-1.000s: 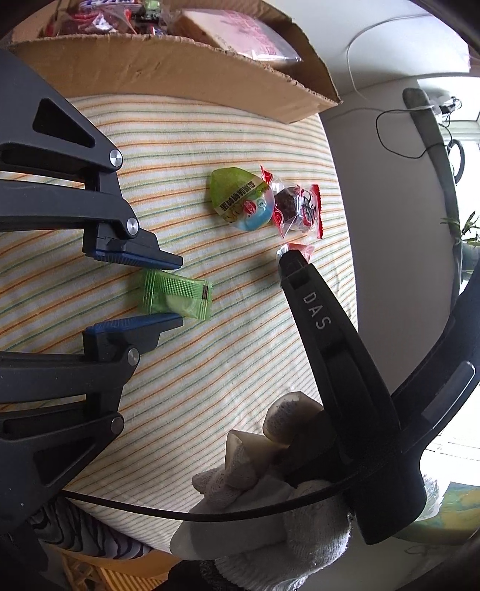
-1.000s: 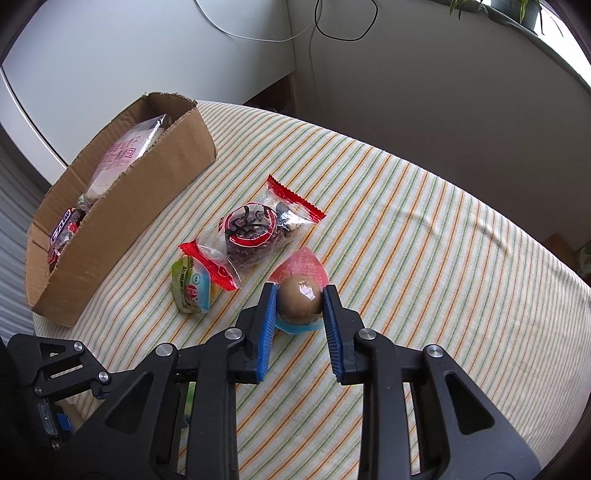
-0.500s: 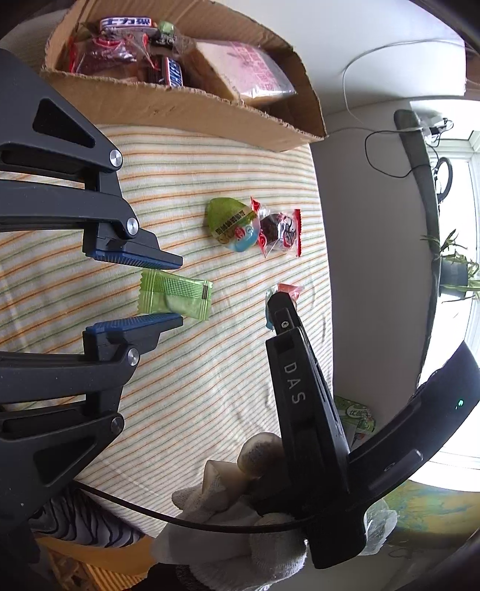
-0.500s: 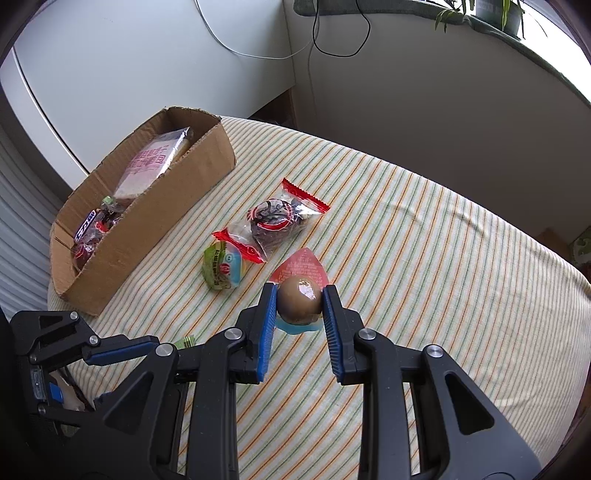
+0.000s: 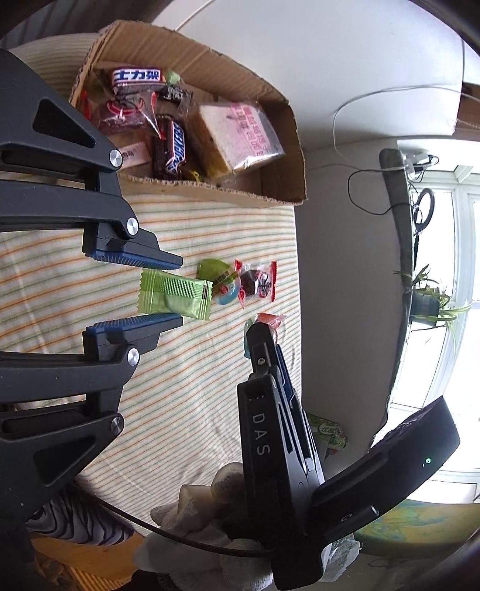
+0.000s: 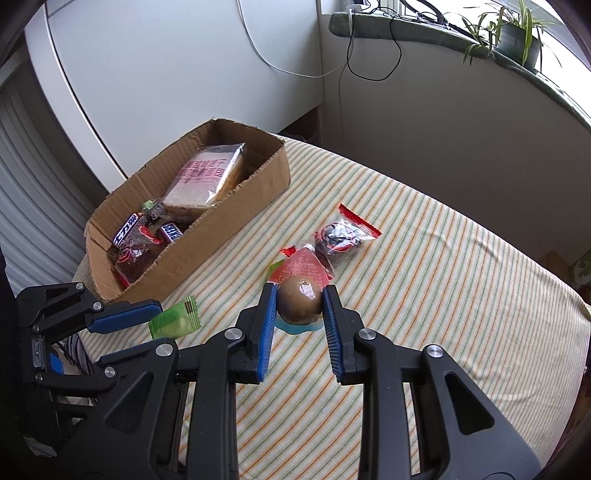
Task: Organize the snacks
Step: 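Grasp the green packet with the left gripper while the right gripper grasps the brown egg candy, then carry the green packet with the left gripper while the right gripper carries the egg candy into the box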
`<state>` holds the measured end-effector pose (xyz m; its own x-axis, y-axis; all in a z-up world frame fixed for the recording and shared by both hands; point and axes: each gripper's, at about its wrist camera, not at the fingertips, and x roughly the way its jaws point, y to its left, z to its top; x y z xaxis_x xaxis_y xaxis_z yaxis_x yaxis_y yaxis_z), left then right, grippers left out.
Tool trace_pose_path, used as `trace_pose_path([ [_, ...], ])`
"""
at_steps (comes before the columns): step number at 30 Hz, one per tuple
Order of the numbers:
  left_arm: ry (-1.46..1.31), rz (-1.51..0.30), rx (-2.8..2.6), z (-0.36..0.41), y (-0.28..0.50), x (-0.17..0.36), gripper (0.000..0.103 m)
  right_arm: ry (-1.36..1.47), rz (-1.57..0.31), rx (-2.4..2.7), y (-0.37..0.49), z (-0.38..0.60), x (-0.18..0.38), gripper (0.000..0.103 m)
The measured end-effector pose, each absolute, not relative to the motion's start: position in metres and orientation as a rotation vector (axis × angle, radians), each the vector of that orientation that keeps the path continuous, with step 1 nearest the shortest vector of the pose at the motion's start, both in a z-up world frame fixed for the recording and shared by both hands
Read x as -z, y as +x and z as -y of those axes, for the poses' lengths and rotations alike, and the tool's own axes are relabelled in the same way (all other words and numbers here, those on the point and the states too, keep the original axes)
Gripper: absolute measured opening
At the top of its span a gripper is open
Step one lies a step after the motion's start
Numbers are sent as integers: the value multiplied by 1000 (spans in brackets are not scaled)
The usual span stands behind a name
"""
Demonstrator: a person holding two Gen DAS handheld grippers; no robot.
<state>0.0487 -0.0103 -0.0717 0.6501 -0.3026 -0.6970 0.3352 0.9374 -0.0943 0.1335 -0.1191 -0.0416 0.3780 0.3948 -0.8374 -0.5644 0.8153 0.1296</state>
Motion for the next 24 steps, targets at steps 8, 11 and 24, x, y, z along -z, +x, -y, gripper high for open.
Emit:
trace_pose_path([
  [8, 14, -749, 310, -24, 46, 59, 23, -201, -993, -654, 130, 88, 30, 26],
  [11, -1, -735, 286, -39, 45, 55, 23, -205, -988, -668, 129, 76, 26, 26],
  [24, -38, -691, 160, -101, 55, 49, 23, -224, -988, -730, 126, 23, 24, 26],
])
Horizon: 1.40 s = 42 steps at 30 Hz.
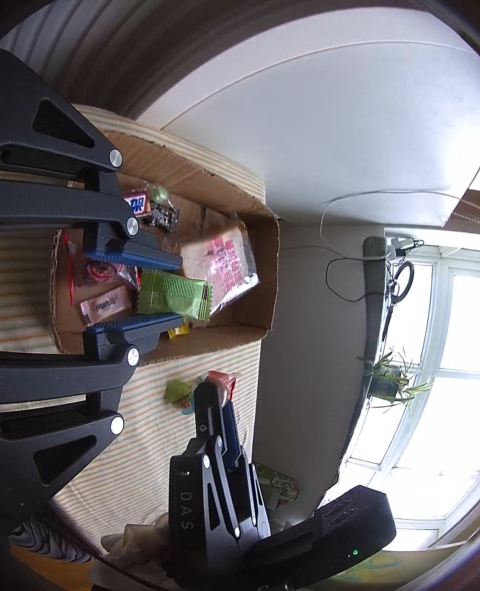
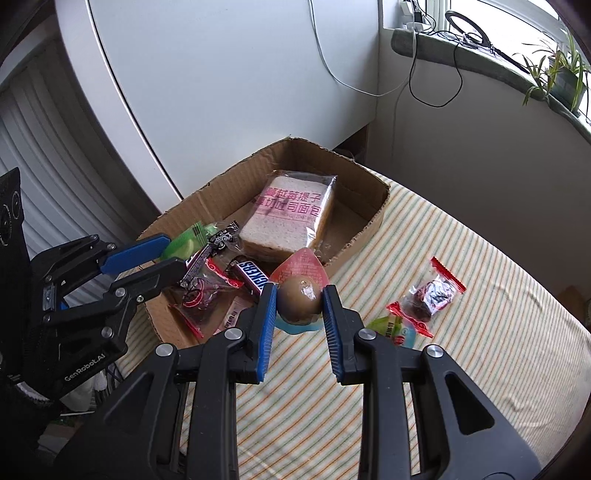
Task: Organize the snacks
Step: 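Carry the green packet with the left gripper while the right gripper carries the egg candy into the box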
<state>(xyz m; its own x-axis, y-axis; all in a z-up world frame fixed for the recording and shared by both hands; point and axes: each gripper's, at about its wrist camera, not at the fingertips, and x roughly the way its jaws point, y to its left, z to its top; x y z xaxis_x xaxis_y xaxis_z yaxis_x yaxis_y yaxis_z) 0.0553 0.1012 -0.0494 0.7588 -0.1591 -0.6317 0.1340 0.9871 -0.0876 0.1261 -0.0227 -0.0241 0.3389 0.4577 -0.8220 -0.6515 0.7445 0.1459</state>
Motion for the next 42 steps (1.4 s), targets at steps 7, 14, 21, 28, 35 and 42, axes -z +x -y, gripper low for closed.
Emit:
trace_pose_path([
  [7, -50, -694, 108, -123, 64, 55, 23, -223, -994, -756, 128, 1, 25, 26],
  [14, -53, -704, 76, -135, 72, 60, 23, -245, -1003, -779, 129, -22, 32, 26],
  [21, -59, -712, 65, -141, 76, 64, 23, -242, -1017, -789, 133, -31, 38, 26],
  [28, -65, -714, 62, -141, 77, 64, 23, -247, -996, -802, 129, -32, 33, 28],
  [35, -66, -710, 52, -140, 75, 62, 27, -248, -980, -791, 127, -27, 27, 29],
  [42, -66, -704, 52, -136, 73, 59, 27, -232, -972, -782, 126, -12, 23, 32],
])
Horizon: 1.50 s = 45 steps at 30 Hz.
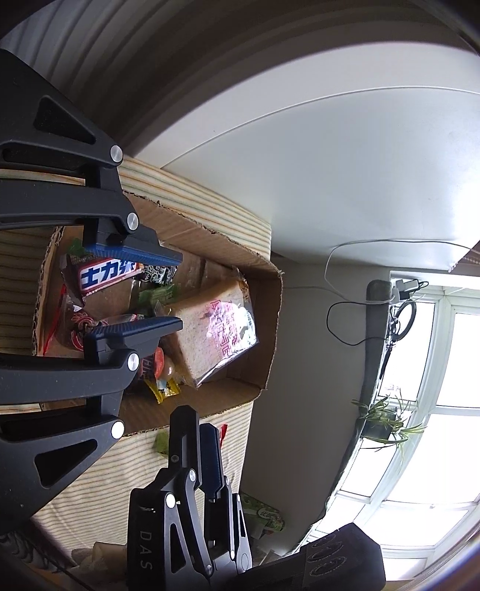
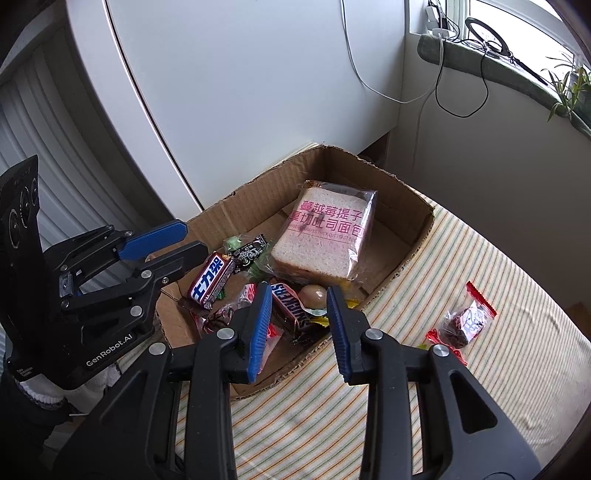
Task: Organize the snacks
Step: 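Carry the green packet with the left gripper while the right gripper carries the egg candy into the box, then open both grippers over the box and move them to the remaining two candies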
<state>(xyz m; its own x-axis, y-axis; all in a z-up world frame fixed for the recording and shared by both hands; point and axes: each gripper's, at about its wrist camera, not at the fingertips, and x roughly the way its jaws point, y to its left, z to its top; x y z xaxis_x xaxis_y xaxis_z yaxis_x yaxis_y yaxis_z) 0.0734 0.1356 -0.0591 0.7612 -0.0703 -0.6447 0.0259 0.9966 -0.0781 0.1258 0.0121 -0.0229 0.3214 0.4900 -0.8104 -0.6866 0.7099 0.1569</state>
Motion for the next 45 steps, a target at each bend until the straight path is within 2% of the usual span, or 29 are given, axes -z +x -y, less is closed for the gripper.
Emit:
trace_pose_path([
  [11, -74, -681, 92, -113, 63, 45, 27, -202, -953, -692, 139, 57, 16, 32],
  [21, -39, -679, 199, -58, 55, 37, 27, -130, -1012, -567, 172, 131, 43, 34],
  [23, -38, -686, 223, -46, 54, 38, 28, -94, -1026, -555, 178, 140, 49, 60],
  [25, -36, -689, 247, -34, 53, 39, 42, -70, -1026, -547, 182, 146, 53, 65],
  [45, -30, -790, 378, 35, 75, 75, 45, 81, -1206, -517, 234, 133, 114, 66],
])
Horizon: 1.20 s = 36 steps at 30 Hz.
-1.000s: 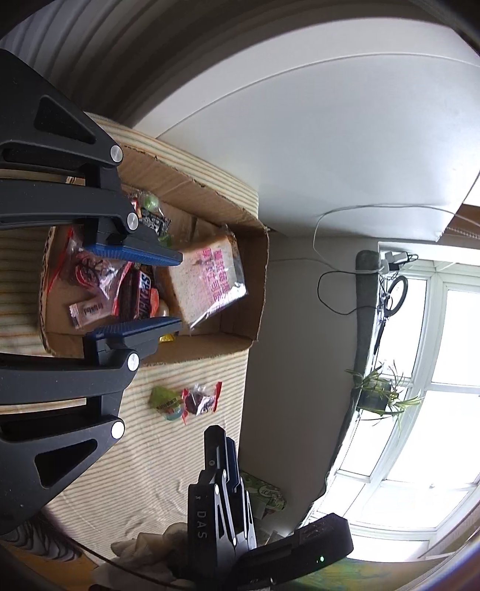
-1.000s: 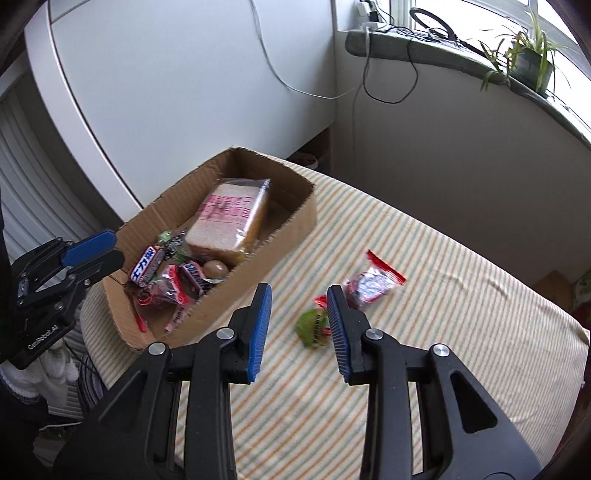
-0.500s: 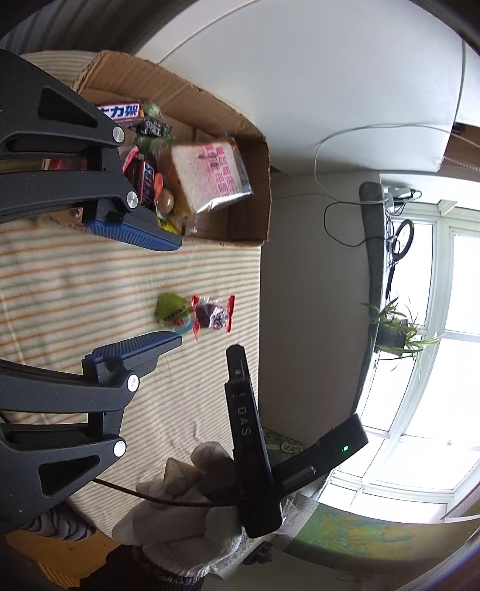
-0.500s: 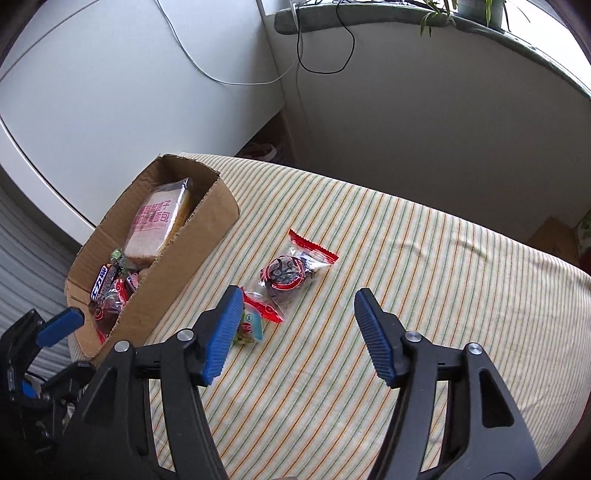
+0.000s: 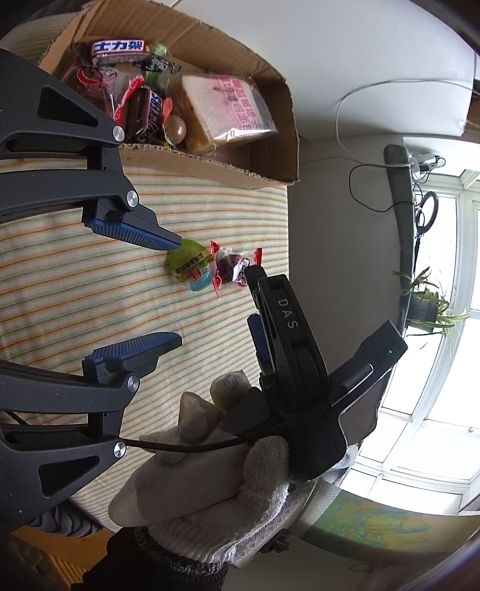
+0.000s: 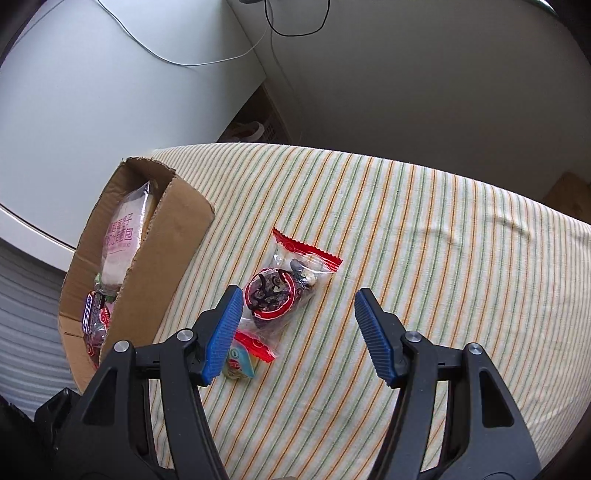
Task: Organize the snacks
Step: 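Open both grippers over the box and move them to the remaining two candies, then grasp the green-and-blue egg candy with the left gripper while the right gripper grasps the red-edged packet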
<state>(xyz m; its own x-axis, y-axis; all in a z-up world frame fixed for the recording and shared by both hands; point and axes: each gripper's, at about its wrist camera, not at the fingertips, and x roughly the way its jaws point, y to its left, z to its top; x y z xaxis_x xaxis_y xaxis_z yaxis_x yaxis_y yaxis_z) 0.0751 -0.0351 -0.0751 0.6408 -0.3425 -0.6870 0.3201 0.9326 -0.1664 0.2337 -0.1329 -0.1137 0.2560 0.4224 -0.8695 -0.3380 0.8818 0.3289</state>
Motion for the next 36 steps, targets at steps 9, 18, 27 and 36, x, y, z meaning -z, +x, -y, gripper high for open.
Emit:
trace_pose_path([
  [9, -91, -834, 370, 40, 99, 92, 45, 104, -1246, -522, 256, 121, 128, 66],
  [18, -75, -823, 323, 47, 114, 103, 45, 43, -1263, -537, 262, 103, 135, 65],
  [27, -34, -847, 305, 57, 125, 116, 49, -29, -1257, -523, 265, 107, 134, 52],
  [36, -40, -919, 276, 58, 148, 129, 52, -70, -1246, -483, 270, 126, 134, 51],
])
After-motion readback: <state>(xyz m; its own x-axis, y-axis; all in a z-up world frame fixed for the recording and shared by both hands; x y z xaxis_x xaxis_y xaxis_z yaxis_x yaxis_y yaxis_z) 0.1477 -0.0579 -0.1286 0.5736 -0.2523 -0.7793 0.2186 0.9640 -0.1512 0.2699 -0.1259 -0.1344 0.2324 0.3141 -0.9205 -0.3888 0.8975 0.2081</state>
